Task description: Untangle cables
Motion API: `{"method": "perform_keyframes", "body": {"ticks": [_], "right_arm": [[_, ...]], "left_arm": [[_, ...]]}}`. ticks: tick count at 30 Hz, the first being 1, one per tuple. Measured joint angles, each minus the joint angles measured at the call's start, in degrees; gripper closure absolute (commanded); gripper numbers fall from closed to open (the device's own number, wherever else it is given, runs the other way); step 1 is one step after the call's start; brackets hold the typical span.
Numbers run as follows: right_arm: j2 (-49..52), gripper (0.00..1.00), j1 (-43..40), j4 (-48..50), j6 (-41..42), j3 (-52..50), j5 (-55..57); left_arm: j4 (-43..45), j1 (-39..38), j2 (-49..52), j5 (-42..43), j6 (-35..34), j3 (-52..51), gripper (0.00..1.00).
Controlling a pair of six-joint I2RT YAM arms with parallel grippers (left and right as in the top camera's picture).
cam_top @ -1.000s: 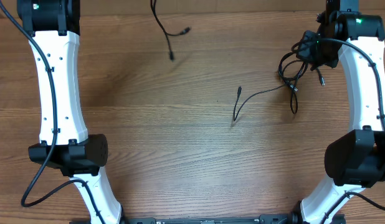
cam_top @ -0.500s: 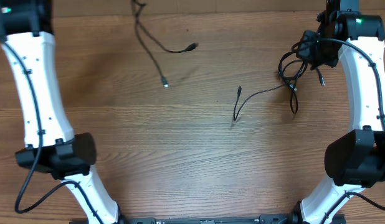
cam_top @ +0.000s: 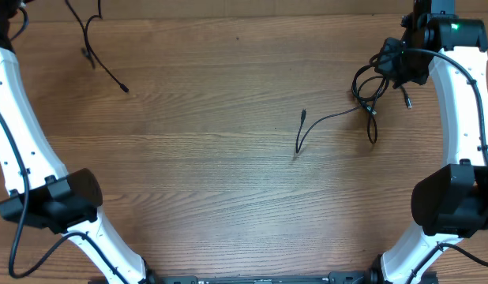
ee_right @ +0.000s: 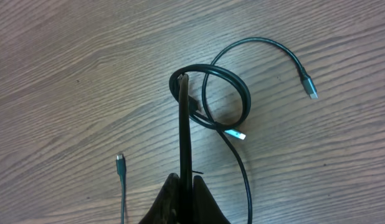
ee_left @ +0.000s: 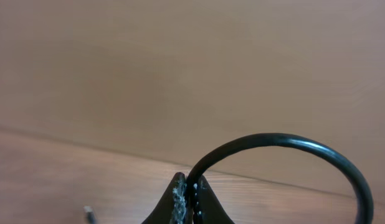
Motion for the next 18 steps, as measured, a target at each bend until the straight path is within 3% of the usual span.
{"method": "perform_keyframes", "body": {"ticks": [5,18], "right_arm": [[0.0,0.96,0.0,0.04,0.0,0.0,-0.28],[0.0,0.96,0.02,0.02,-0.02,0.0,-0.63]], "left_arm": [[0.04,0.33,5.27,-12.68,0.59,0.0,0.96],[3.8,8.63,18.51,-31.19,0.81,0.0,0.96]]}}
